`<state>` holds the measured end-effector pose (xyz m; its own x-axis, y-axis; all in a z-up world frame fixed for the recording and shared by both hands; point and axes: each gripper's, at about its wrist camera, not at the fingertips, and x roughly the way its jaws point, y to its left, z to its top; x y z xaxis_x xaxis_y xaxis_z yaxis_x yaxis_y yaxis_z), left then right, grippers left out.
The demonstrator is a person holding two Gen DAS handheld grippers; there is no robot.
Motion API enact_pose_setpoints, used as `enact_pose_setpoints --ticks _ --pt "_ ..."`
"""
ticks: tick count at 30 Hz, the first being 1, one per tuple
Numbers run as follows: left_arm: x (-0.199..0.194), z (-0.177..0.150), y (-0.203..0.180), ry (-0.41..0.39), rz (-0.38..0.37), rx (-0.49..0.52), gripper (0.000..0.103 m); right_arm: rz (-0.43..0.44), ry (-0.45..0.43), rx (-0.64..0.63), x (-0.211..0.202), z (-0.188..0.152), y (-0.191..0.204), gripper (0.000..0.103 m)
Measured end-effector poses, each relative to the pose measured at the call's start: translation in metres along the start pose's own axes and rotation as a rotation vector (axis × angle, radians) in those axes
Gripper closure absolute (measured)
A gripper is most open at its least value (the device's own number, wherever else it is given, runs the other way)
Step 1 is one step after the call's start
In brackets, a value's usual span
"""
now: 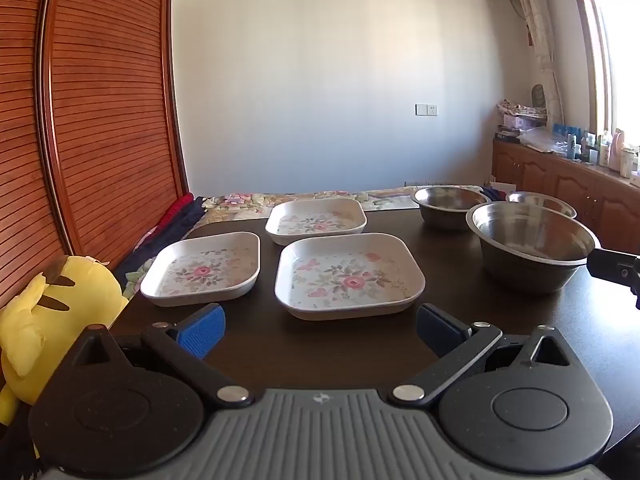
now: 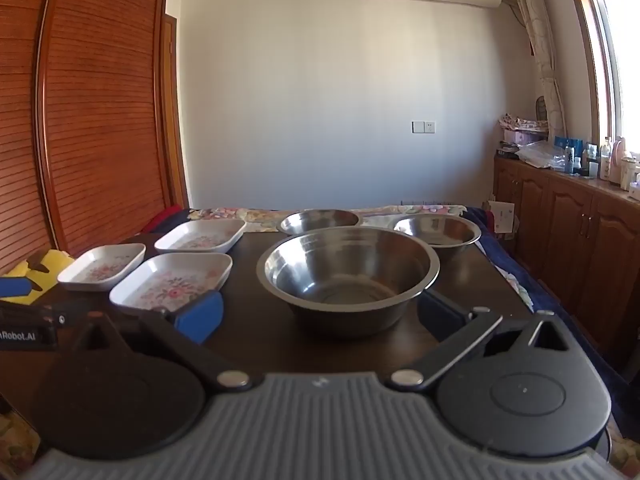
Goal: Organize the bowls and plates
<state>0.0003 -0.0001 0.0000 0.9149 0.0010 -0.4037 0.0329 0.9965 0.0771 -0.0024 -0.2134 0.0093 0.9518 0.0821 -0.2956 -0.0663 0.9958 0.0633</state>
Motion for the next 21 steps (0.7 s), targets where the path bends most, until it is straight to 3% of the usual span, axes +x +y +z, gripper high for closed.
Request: enact_pose_setpoints --ticks 21 --pt "0.0010 0.0022 0.0011 -0.008 -0.004 0.003 0.001 -0.003 0.006 -0.018 -0.0003 -0.0012 0.0019 0.000"
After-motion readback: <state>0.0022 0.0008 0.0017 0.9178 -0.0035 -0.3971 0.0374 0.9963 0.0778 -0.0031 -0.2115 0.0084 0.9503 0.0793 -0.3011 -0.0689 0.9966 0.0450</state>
